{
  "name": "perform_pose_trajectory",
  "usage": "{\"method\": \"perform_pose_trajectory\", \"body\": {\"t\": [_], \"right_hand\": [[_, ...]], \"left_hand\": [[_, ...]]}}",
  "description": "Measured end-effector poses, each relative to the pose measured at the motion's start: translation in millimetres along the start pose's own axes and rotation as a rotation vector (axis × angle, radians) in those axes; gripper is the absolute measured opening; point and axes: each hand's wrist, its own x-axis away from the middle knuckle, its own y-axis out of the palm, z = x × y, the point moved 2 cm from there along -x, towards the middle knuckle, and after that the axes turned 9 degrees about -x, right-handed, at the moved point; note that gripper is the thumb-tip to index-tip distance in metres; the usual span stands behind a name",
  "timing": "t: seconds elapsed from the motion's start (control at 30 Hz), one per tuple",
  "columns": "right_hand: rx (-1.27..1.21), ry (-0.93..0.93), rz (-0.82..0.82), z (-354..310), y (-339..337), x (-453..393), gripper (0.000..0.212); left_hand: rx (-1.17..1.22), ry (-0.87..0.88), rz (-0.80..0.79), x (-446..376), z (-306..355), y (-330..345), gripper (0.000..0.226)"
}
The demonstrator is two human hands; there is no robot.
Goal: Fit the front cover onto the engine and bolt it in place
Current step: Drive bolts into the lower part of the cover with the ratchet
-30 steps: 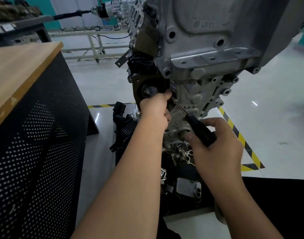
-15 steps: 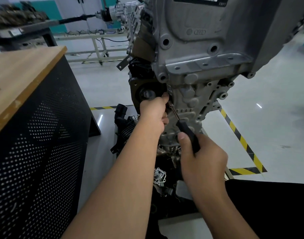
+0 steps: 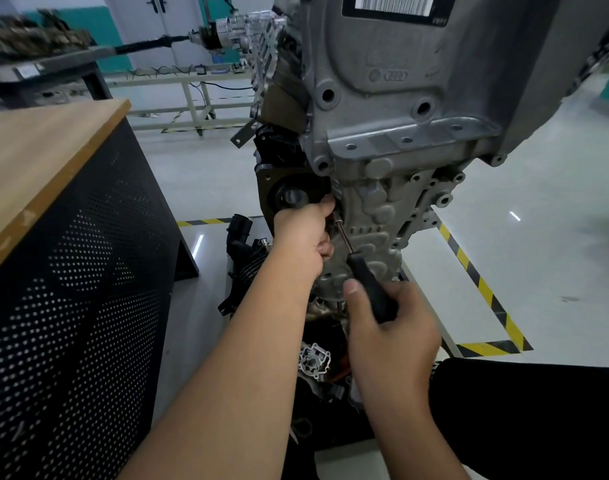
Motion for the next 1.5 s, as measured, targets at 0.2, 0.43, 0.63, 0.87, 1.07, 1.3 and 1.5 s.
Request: {"method": "perform_pose_trajectory", "body": {"t": [0.2, 0.43, 0.63, 0.87, 1.07, 1.3, 1.5], "right_hand": [[-0.768, 0.679, -0.081, -3, 9, 2, 0.033], [0.101, -0.029, 0.084, 2, -2, 0, 0.029], [-0.564, 0.57, -0.084, 3, 9, 2, 0.04], [0.066, 0.035, 0.055, 4, 0, -1, 0.039], [-0.402, 0.421, -0.054, 7, 5, -2, 0.034], [0.008, 0.076, 0.026, 3, -1, -4, 0.039], [-0.614, 0.601, -0.079, 3, 5, -2, 0.031]], "left_hand": [[0.044, -0.002, 0.004, -1, -3, 0, 0.026], [0.054, 0.007, 0.0, 5, -5, -2, 0.019], [0.095, -0.025, -0.01, 9, -3, 0, 0.017], [0.161, -0.051, 0.009, 10, -3, 4, 0.017], [0.138, -0.056, 0.049, 11, -1, 6, 0.019], [0.158, -0.055, 0.12, 16, 0, 11, 0.023], [0.183, -0.086, 0.091, 17, 1, 10, 0.011]]}}
